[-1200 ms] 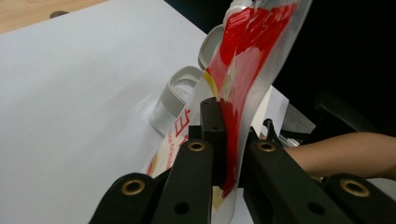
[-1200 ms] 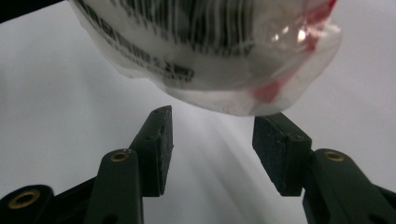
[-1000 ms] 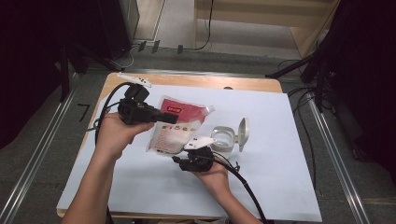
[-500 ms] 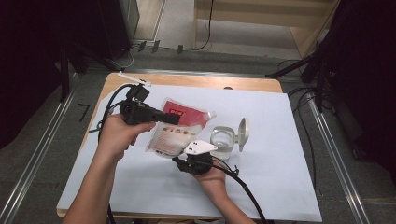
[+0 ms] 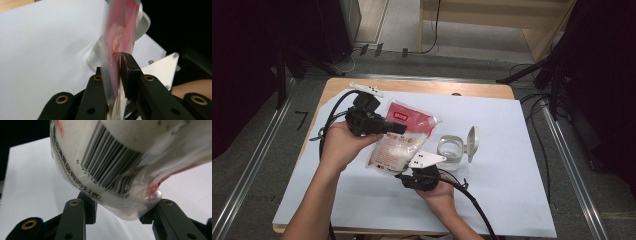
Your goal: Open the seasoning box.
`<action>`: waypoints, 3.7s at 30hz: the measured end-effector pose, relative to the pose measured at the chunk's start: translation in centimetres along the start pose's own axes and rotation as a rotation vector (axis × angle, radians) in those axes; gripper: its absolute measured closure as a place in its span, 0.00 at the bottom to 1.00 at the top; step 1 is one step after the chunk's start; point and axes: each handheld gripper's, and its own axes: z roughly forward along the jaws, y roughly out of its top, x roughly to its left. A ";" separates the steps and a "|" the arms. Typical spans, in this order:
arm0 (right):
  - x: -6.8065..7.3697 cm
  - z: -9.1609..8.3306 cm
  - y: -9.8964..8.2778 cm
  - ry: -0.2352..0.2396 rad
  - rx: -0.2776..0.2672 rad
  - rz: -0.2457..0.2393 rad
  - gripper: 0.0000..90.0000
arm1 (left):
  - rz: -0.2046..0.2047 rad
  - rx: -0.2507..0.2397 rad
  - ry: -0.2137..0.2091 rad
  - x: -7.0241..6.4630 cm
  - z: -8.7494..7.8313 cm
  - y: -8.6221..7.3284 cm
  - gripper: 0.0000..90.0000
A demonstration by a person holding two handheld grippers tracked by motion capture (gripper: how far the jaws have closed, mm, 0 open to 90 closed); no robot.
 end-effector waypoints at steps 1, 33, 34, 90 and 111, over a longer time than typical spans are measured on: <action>-0.2 -0.3 0.1 0.004 -0.005 0.009 0.67 | 0.005 0.028 -0.022 0.1 0.4 -0.1 0.90; 1.0 -0.1 -0.1 -0.104 0.009 -0.078 0.56 | -0.184 0.084 -0.087 0.9 3.0 -0.3 1.00; 1.0 -0.1 -0.1 -0.104 0.009 -0.078 0.56 | -0.184 0.084 -0.087 0.9 3.0 -0.3 1.00; 3.2 -0.5 2.8 -0.041 -0.025 0.162 0.65 | -0.024 0.254 -0.036 -2.3 5.2 3.1 0.89; 2.2 -1.5 1.7 0.012 -0.121 0.316 0.68 | 0.015 0.211 -0.055 -2.5 4.0 2.9 0.83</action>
